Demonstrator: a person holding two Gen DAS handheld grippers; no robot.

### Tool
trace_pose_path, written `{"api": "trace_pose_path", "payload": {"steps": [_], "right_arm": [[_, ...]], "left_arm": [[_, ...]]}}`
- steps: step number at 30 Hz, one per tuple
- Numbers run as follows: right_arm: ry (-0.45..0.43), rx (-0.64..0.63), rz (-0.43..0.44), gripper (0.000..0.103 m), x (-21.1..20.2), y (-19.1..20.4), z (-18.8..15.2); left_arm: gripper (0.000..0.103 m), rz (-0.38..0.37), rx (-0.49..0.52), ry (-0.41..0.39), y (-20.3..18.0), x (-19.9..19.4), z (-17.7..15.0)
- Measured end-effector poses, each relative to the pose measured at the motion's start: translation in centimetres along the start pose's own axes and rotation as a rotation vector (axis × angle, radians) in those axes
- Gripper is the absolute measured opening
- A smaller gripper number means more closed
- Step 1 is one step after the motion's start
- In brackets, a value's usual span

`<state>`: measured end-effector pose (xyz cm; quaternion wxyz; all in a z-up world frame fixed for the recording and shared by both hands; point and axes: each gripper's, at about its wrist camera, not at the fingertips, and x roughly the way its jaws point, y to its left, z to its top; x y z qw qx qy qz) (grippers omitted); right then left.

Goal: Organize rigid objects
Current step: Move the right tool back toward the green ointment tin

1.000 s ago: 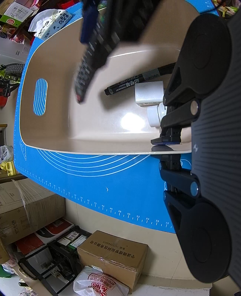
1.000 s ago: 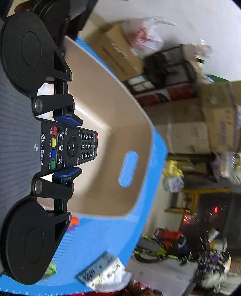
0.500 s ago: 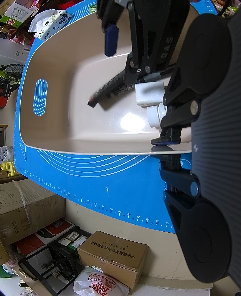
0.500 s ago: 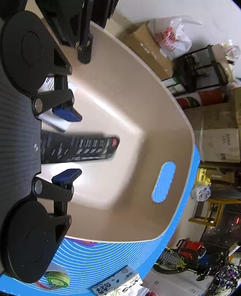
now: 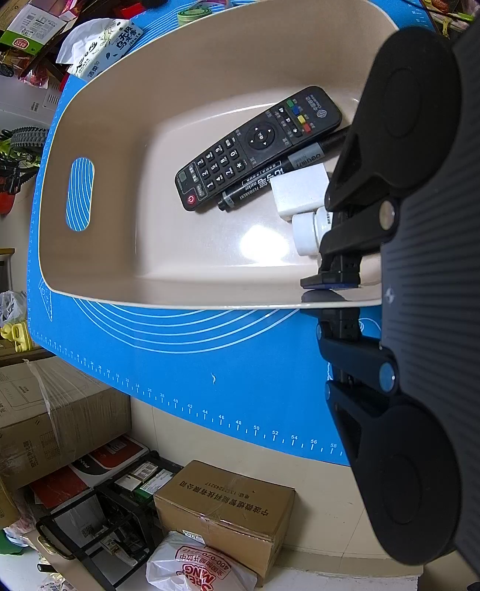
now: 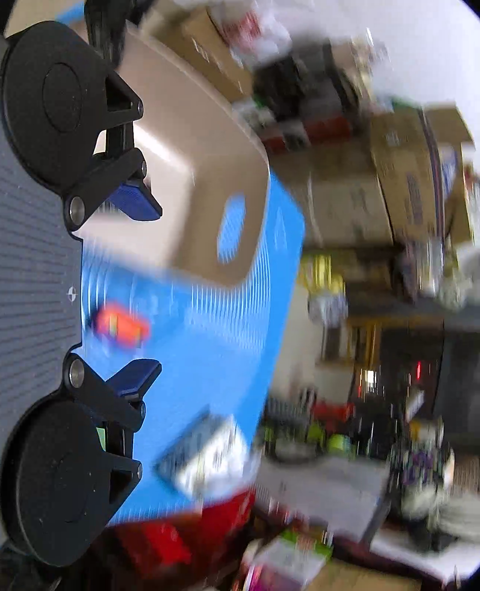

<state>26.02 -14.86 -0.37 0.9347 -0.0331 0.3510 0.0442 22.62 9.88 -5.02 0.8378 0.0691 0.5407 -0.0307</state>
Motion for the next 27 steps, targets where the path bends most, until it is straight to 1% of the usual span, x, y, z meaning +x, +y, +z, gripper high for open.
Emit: {"api": "trace_pose_path", "payload": {"steps": [3,4,6,9,12,15,19,21,27], "right_arm": [[-0.005,0.048,-0.138,0.085,0.7,-4.2,-0.7],[0.005,0.072,-0.168,0.085,1.1,-5.7,-1.1],[0.032,0.133,-0.2,0.084,1.9,-8.6,-2.2],[0.079,0.208,-0.208,0.084,3.8,-12.1,-4.0],[0.105,0.236,-0.22,0.083,5.5,-13.5,-5.7],[0.118,0.246,-0.19,0.08,6.8,-13.1,-7.1],[0.127,0.261,-0.171,0.077,8.4,-13.3,-7.4],[0.137,0.285,-0.162,0.073,9.3,-13.6,-7.6],[0.15,0.386,-0.124,0.069,11.3,-14.9,-8.3]], "left_arm": [[0.009,0.001,0.001,0.0,0.0,0.0,0.0],[0.009,0.0,0.0,0.0,0.0,0.0,0.0],[0.009,0.0,0.0,0.0,0.0,0.0,0.0],[0.009,0.001,0.001,0.0,0.0,0.0,0.0],[0.009,0.0,0.0,0.0,0.0,0.0,0.0],[0.009,0.001,0.001,0.0,0.1,0.0,0.0],[0.009,0.002,0.002,0.0,0.1,0.0,0.0],[0.009,0.002,0.002,0.0,0.1,0.0,0.0],[0.009,0.002,0.003,0.0,0.2,0.0,-0.1]]}}
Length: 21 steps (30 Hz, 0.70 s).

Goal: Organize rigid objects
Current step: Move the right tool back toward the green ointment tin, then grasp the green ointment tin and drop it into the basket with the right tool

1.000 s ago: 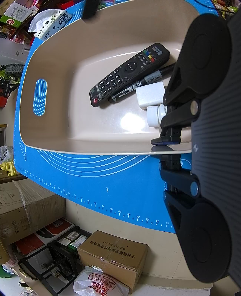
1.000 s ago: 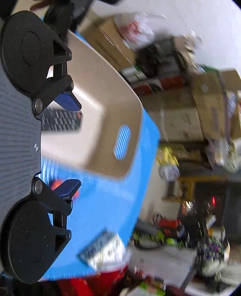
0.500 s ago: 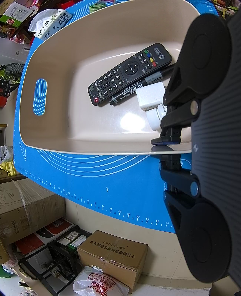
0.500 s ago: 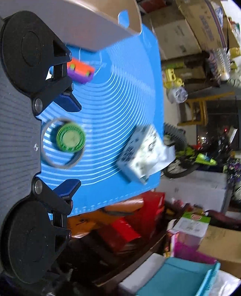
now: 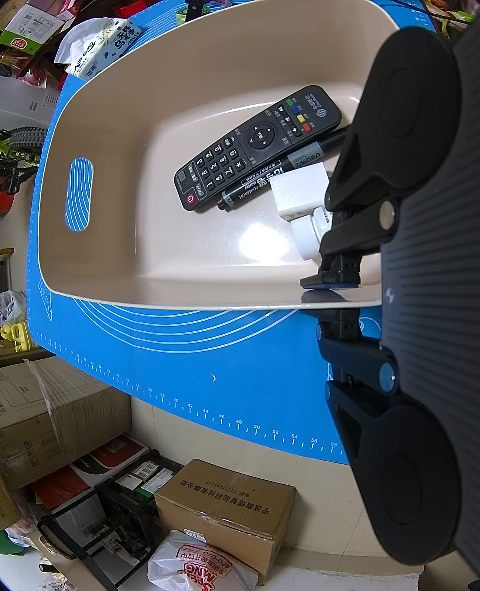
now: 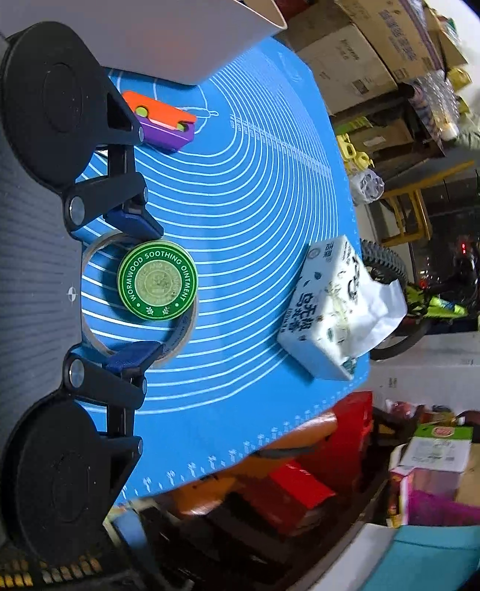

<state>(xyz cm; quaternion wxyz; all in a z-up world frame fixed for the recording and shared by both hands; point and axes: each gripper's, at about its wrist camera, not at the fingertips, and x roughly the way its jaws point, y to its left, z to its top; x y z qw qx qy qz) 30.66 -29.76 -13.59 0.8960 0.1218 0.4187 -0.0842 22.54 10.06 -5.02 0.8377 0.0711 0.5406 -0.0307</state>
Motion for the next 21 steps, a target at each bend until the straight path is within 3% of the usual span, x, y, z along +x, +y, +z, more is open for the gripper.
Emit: {"api": "trace_pose_path", "payload": {"steps": [4,7,9,15,21], "right_arm": [[-0.009,0.044,0.033,0.067,0.6,-0.6,0.2],[-0.01,0.077,0.077,0.054,0.7,-1.0,0.3],[-0.013,0.077,0.077,0.054,0.7,-0.8,0.3],[-0.081,-0.023,0.046,0.054,-1.0,0.8,-0.4],[-0.147,-0.12,0.076,0.054,-4.6,3.9,0.4]], "left_arm": [[0.009,0.001,-0.001,0.001,0.0,0.0,0.0],[0.009,0.002,-0.001,0.001,0.0,0.0,0.0],[0.009,0.002,-0.001,0.001,0.0,0.0,0.0],[0.009,0.002,-0.001,0.001,0.0,0.0,0.0],[0.009,0.001,-0.002,0.001,0.0,0.0,0.0]]}}
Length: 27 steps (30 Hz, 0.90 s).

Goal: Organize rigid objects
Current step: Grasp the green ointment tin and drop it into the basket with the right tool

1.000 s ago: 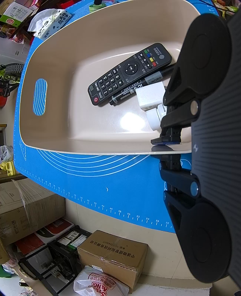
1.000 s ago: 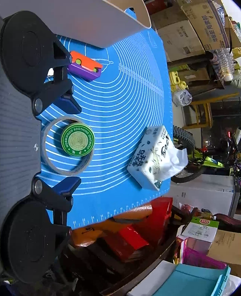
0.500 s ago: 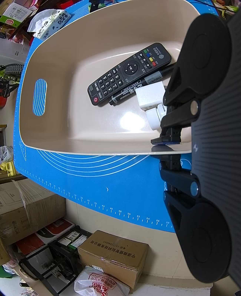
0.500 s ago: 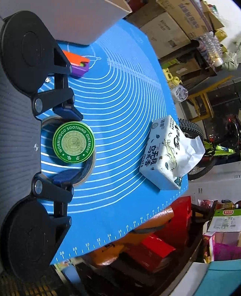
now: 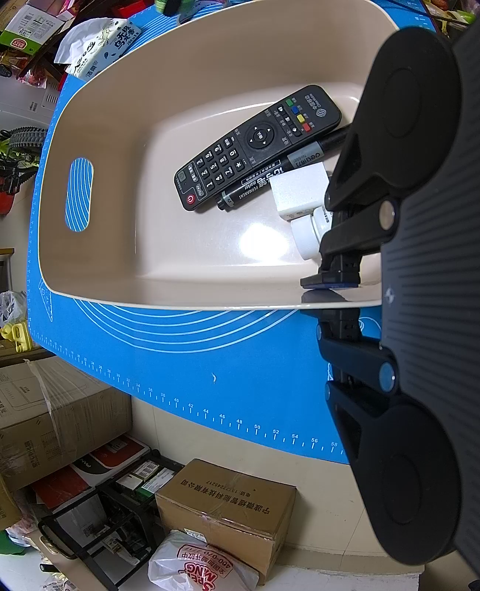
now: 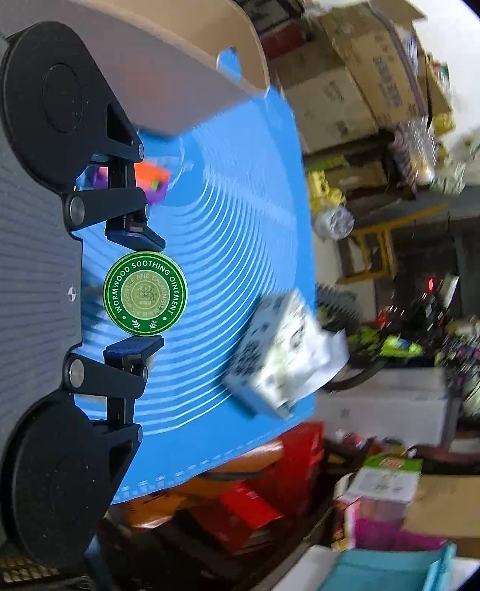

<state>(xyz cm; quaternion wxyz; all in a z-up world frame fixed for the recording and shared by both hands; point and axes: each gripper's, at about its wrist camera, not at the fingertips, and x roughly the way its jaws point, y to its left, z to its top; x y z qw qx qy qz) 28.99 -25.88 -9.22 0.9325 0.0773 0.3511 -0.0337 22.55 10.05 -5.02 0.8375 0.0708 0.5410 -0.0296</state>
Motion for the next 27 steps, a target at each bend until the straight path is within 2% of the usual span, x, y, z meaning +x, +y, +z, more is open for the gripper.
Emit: {"api": "trace_pose_path", "payload": {"steps": [6,12,19,22,27], "right_arm": [[-0.046,-0.104,0.099,0.054,-3.9,5.2,2.1],[-0.047,-0.242,0.223,0.054,-6.6,12.2,2.9],[0.078,-0.389,0.314,0.054,-5.7,19.3,1.4],[0.132,-0.477,0.308,0.054,-4.8,21.7,0.1],[0.258,-0.545,0.285,0.054,-2.8,23.9,-1.2]], "left_arm": [[0.009,0.0,0.0,0.0,0.0,0.0,0.0],[0.009,0.0,0.0,0.0,0.0,0.0,0.0],[0.009,0.001,0.004,0.0,0.1,-0.1,0.1],[0.009,0.002,0.005,0.0,0.1,-0.1,0.1],[0.009,0.002,0.005,-0.001,0.1,-0.1,0.1]]}}
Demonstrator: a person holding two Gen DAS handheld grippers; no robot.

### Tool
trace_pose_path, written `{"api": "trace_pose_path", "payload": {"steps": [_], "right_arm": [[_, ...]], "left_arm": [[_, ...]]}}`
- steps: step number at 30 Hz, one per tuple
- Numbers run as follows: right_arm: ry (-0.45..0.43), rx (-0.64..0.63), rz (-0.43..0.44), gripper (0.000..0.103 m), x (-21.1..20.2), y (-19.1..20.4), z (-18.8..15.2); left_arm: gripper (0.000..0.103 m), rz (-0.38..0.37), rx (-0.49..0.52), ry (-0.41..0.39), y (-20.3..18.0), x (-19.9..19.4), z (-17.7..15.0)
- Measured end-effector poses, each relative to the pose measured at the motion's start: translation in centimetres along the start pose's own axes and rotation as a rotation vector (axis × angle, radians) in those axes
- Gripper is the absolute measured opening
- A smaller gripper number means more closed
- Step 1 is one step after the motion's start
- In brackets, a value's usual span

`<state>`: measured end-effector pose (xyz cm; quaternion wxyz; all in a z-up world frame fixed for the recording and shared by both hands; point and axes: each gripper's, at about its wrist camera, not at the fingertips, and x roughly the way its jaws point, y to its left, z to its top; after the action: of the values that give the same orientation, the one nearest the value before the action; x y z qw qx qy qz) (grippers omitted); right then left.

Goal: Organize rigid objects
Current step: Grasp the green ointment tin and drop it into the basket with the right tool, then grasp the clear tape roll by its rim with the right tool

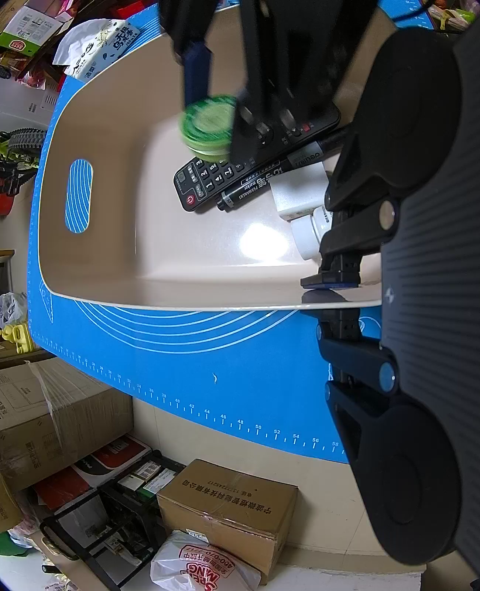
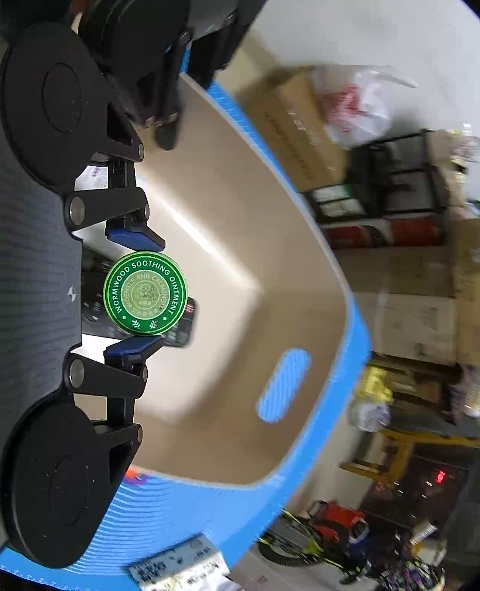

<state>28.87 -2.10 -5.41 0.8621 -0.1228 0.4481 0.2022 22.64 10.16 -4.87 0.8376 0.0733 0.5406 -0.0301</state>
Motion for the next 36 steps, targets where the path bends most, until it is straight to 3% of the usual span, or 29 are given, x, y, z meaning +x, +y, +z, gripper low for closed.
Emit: {"api": "trace_pose_path", "payload": {"steps": [7,10,15,21,26,31,34,36], "right_arm": [[0.172,-0.018,0.004,0.054,3.3,0.7,-1.0],[0.197,-0.01,0.001,0.057,3.4,0.4,-1.3],[0.124,0.019,0.024,0.072,1.7,-0.2,-1.1],[-0.043,0.071,0.018,0.075,-2.6,-2.9,-0.8],[-0.165,0.17,-0.033,0.075,-5.9,-8.0,-2.0],[-0.192,0.343,-0.159,0.075,-7.8,-15.0,-4.4],[-0.176,0.395,-0.248,0.075,-7.3,-18.4,-6.0],[-0.154,0.466,-0.26,0.075,-6.4,-20.3,-7.2]], "left_arm": [[0.009,-0.002,0.003,0.0,0.0,0.0,0.1],[0.009,-0.003,0.006,-0.001,-0.1,0.0,0.2],[0.009,-0.002,0.006,-0.001,-0.1,0.1,0.2],[0.009,0.001,0.006,-0.001,0.0,0.2,0.2],[0.009,0.001,0.005,-0.001,0.1,0.3,0.3],[0.009,0.001,0.006,-0.001,0.0,0.2,0.2],[0.009,0.001,0.005,0.0,0.0,0.3,0.2],[0.009,0.004,0.006,-0.001,-0.1,0.2,0.2]]}}
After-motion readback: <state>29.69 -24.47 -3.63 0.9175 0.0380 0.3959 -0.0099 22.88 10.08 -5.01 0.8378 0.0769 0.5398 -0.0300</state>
